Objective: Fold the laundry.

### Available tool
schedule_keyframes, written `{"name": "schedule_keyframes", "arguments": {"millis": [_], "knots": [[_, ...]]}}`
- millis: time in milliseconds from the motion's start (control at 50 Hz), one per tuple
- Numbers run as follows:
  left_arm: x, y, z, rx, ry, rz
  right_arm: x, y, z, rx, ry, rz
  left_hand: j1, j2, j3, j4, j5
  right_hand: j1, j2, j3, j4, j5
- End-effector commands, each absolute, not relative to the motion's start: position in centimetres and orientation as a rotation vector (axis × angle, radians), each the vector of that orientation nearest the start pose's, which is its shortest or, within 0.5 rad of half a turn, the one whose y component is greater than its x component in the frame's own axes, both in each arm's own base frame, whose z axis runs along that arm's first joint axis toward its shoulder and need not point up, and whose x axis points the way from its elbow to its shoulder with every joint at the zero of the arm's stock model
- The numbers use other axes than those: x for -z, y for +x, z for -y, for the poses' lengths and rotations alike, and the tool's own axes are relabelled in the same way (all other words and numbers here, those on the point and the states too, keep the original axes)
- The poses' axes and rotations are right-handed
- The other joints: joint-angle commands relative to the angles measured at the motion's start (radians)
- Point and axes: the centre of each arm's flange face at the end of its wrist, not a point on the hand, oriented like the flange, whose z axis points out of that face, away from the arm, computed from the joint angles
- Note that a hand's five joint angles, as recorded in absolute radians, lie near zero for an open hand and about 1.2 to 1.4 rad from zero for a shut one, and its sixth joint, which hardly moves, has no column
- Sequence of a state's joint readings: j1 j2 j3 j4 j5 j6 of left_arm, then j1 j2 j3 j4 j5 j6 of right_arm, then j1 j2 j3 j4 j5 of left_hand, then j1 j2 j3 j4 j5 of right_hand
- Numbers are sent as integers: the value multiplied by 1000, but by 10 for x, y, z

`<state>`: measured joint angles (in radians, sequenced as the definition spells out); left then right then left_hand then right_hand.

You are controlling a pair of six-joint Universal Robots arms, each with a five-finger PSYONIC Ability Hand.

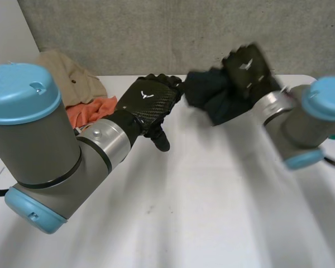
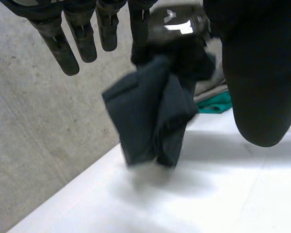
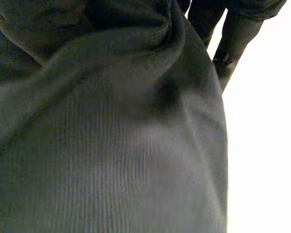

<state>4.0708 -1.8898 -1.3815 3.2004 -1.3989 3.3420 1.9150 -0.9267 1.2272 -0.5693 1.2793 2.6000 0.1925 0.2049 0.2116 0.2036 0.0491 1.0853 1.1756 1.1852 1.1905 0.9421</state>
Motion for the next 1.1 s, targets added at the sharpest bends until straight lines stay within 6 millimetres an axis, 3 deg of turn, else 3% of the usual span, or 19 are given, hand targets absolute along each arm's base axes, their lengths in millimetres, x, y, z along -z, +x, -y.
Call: {"name": "schedule_keyframes", "arguments": {"millis": [20, 60, 120, 180, 200, 240, 280, 380, 420, 500, 640, 740, 780, 800, 840, 980, 1060, 1100], "knots": [[-270, -342, 207, 2401, 1285, -2314, -278, 234, 438, 2672, -1017, -1415, 12, 0, -7, 1, -19, 311, 221, 211, 206, 280], [-269, -341, 206, 2400, 1282, -2321, -290, 199, 460, 2709, -933, -1414, 12, 0, -7, 1, -19, 311, 221, 211, 206, 280], [-268, -342, 206, 2397, 1280, -2332, -290, 159, 486, 2693, -843, -1407, 12, 0, -7, 1, -19, 311, 221, 211, 206, 280], [-267, -342, 204, 2395, 1280, -2343, -285, 133, 502, 2696, -810, -1386, 12, 0, -7, 1, -19, 311, 221, 211, 206, 280], [-266, -342, 204, 2389, 1281, -2350, -282, 115, 512, 2706, -784, -1367, 12, 0, -7, 1, -19, 311, 221, 211, 206, 280], [-265, -342, 203, 2387, 1286, -2352, -272, 99, 521, 2718, -783, -1360, 12, 0, -7, 1, -19, 311, 221, 211, 206, 280], [-265, -342, 203, 2385, 1286, -2354, -253, 74, 534, 2735, -758, -1379, 12, 0, -7, 1, -19, 311, 221, 211, 206, 280], [-265, -342, 204, 2389, 1283, -2350, -198, 52, 549, 2695, -783, -1434, 15, 3, -4, 4, -16, 311, 221, 211, 206, 280], [-265, -342, 204, 2389, 1282, -2352, -173, 43, 550, 2634, -809, -1477, 15, 3, -4, 4, -16, 311, 221, 211, 206, 280], [-264, -344, 202, 2384, 1295, -2357, -141, 31, 545, 2545, -832, -1534, 15, 3, -4, 4, -16, 311, 221, 211, 206, 280], [-263, -345, 201, 2382, 1301, -2357, -123, 8, 540, 2508, -799, -1562, 15, 3, -4, 4, -16, 311, 221, 211, 206, 280], [-263, -345, 201, 2382, 1301, -2357, -122, 1, 537, 2478, -727, -1602, 15, 3, -4, 4, -16, 311, 221, 211, 206, 280], [-264, -345, 200, 2385, 1303, -2355, -123, 1, 536, 2468, -705, -1621, 15, 3, -4, 4, -16, -30, -120, -129, -135, -61], [-264, -345, 199, 2387, 1305, -2353, -128, 1, 534, 2441, -665, -1662, 15, 3, -4, 4, -16, -552, -642, -652, -657, -583], [-264, -345, 198, 2388, 1307, -2353, -137, 0, 531, 2413, -617, -1714, 15, 3, -4, 4, -16, -911, -1001, -1011, -1016, -942], [-266, -345, 198, 2392, 1306, -2350, -177, -11, 504, 2329, -521, -1998, 15, 3, -4, 4, -16, -911, -1001, -1011, -1016, -942], [-266, -345, 197, 2394, 1306, -2348, -201, -15, 483, 2434, -582, -2225, 15, 3, -4, 4, -16, -911, -1001, -1011, -1016, -942], [-268, -345, 197, 2401, 1304, -2343, -214, -30, 472, 2517, -552, -2420, 15, 3, -4, 4, -16, -911, -1001, -1011, -1016, -942]]}}
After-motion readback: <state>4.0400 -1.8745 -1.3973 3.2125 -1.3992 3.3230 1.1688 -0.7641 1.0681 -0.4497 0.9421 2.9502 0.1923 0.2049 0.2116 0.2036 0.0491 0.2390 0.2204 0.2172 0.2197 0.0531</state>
